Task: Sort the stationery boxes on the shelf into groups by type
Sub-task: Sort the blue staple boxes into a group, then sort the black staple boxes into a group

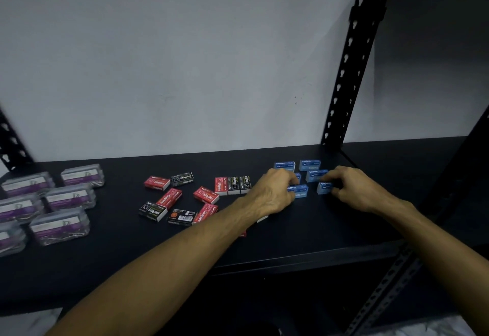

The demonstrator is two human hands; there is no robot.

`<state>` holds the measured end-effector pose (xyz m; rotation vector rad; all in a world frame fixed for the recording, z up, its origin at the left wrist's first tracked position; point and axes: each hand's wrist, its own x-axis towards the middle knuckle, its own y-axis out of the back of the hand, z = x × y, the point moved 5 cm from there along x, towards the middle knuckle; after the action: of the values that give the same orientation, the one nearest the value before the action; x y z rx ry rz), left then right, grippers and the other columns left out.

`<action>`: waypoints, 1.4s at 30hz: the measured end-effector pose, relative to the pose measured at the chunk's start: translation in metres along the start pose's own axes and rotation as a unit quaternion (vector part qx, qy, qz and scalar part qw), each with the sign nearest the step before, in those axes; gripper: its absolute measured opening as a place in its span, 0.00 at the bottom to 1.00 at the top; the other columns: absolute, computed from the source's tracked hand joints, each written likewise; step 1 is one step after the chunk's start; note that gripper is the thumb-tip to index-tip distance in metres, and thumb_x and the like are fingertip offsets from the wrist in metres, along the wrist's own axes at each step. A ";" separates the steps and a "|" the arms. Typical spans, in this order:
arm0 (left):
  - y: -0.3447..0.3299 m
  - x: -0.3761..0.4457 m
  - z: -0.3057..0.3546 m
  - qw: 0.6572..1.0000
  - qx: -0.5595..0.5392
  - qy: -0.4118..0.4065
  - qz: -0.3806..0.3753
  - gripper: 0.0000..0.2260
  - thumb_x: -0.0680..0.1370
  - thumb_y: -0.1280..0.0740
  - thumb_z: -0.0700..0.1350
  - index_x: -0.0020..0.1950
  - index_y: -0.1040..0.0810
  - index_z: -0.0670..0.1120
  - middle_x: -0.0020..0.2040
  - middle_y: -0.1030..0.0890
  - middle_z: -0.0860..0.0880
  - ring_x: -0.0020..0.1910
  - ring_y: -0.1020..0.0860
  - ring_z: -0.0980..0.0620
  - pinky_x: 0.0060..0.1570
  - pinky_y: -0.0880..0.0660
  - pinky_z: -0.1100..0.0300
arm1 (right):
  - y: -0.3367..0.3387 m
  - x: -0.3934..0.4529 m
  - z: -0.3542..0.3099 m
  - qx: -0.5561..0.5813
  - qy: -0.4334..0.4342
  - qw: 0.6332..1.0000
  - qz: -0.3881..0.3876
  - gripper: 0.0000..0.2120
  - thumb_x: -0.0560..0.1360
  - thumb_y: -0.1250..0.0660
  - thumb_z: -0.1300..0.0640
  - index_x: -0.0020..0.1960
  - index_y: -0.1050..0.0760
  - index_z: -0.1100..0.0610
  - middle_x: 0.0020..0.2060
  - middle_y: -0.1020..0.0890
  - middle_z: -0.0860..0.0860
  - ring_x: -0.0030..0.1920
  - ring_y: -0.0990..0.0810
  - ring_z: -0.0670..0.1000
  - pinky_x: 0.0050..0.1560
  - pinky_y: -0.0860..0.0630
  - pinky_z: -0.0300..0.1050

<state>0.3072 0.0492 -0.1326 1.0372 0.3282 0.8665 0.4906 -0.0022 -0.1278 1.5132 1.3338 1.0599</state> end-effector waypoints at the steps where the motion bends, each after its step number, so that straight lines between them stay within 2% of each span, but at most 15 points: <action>1: 0.001 -0.001 0.000 1.000 0.001 0.000 0.001 0.17 0.78 0.30 0.43 0.67 0.24 0.45 0.64 0.21 0.45 0.61 0.22 0.47 0.61 0.25 0.53 | 0.001 -0.001 -0.001 0.001 -0.004 1.000 -0.001 0.18 0.77 0.32 0.61 0.65 0.23 0.50 0.56 0.26 0.45 0.53 0.28 0.45 0.54 0.31 0.40; 5: 0.012 -0.006 -0.002 1.000 0.002 -0.008 0.013 0.18 0.78 0.31 0.47 0.68 0.24 0.45 0.61 0.20 0.45 0.59 0.21 0.47 0.60 0.24 0.52 | 0.009 -0.005 -0.006 0.004 -0.011 1.000 0.012 0.18 0.77 0.31 0.61 0.66 0.23 0.51 0.57 0.28 0.46 0.54 0.28 0.45 0.56 0.30 0.40; 8: 0.028 -0.012 -0.007 1.000 0.011 -0.014 0.020 0.16 0.79 0.32 0.49 0.66 0.23 0.45 0.54 0.18 0.47 0.53 0.20 0.49 0.55 0.23 0.55 | 0.017 -0.008 -0.014 -0.009 -0.006 0.999 0.040 0.17 0.77 0.32 0.61 0.66 0.23 0.53 0.55 0.31 0.45 0.53 0.28 0.45 0.55 0.31 0.39; 10: 0.042 -0.017 -0.013 0.999 0.036 -0.019 0.016 0.14 0.79 0.33 0.49 0.63 0.21 0.46 0.54 0.18 0.48 0.51 0.20 0.50 0.52 0.23 0.56 | 0.022 -0.010 -0.021 -0.011 -0.001 0.998 0.061 0.17 0.78 0.33 0.60 0.66 0.23 0.54 0.56 0.31 0.46 0.53 0.29 0.45 0.54 0.32 0.39; 16: 0.080 -0.029 -0.055 0.993 0.120 0.007 -0.011 0.14 0.79 0.34 0.50 0.62 0.21 0.46 0.58 0.18 0.48 0.55 0.21 0.50 0.53 0.26 0.58 | 0.029 -0.013 -0.056 -0.009 0.036 0.994 0.103 0.14 0.78 0.34 0.59 0.63 0.21 0.55 0.55 0.26 0.48 0.56 0.25 0.49 0.58 0.27 0.44; 21: 0.095 -0.038 -0.089 0.993 0.105 0.042 -0.021 0.14 0.79 0.32 0.50 0.63 0.21 0.46 0.58 0.18 0.49 0.53 0.21 0.53 0.53 0.26 0.60 | 0.022 -0.006 -0.099 -0.002 0.062 0.991 0.114 0.12 0.78 0.35 0.55 0.60 0.20 0.52 0.55 0.22 0.48 0.58 0.24 0.48 0.59 0.25 0.48; 24: 0.093 -0.038 -0.103 0.994 0.087 0.056 -0.035 0.19 0.78 0.30 0.52 0.66 0.24 0.46 0.63 0.20 0.49 0.59 0.21 0.52 0.59 0.24 0.56 | 0.010 0.003 -0.126 -0.009 0.073 0.990 0.122 0.10 0.78 0.36 0.53 0.57 0.20 0.51 0.52 0.21 0.48 0.56 0.24 0.50 0.56 0.25 0.50; 28: 0.084 -0.034 -0.112 0.994 0.074 0.058 -0.056 0.28 0.75 0.28 0.54 0.71 0.28 0.43 0.69 0.24 0.47 0.65 0.24 0.50 0.65 0.26 0.51 | -0.008 0.016 -0.154 -0.043 0.074 0.991 0.107 0.11 0.78 0.37 0.51 0.56 0.20 0.52 0.53 0.19 0.51 0.56 0.23 0.53 0.55 0.25 0.49; 34: 0.076 -0.025 -0.123 0.993 0.084 0.051 -0.069 0.33 0.73 0.28 0.60 0.72 0.28 0.43 0.69 0.24 0.46 0.67 0.25 0.49 0.66 0.27 0.49 | -0.030 0.037 -0.168 -0.100 0.046 0.992 0.055 0.15 0.78 0.39 0.47 0.57 0.20 0.54 0.55 0.18 0.54 0.58 0.24 0.55 0.55 0.26 0.50; 38: 0.074 -0.023 -0.130 0.994 0.067 0.045 -0.071 0.30 0.72 0.28 0.60 0.69 0.25 0.44 0.66 0.22 0.47 0.60 0.22 0.50 0.59 0.24 0.53 | -0.041 0.045 -0.168 -0.132 0.054 0.990 0.000 0.21 0.79 0.39 0.46 0.68 0.27 0.55 0.62 0.23 0.55 0.63 0.27 0.56 0.61 0.28 0.52; 40: 0.074 -0.023 -0.130 0.995 0.060 0.041 -0.070 0.28 0.72 0.27 0.60 0.66 0.23 0.46 0.60 0.21 0.48 0.53 0.22 0.52 0.52 0.25 0.57 | -0.045 0.049 -0.167 -0.137 0.064 0.988 -0.026 0.24 0.79 0.39 0.47 0.74 0.32 0.53 0.66 0.26 0.56 0.66 0.30 0.56 0.66 0.31 0.53; 42: 0.076 -0.024 -0.130 0.995 0.052 0.041 -0.069 0.26 0.72 0.27 0.59 0.65 0.23 0.47 0.55 0.23 0.52 0.50 0.24 0.54 0.50 0.26 0.58 | -0.047 0.053 -0.165 -0.128 0.067 0.988 -0.050 0.27 0.79 0.39 0.48 0.76 0.36 0.51 0.68 0.29 0.56 0.68 0.32 0.56 0.68 0.34 0.54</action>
<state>0.1767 0.1272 -0.1360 1.0635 0.5138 0.7756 0.3232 0.0636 -0.1209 1.1916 1.2936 1.2357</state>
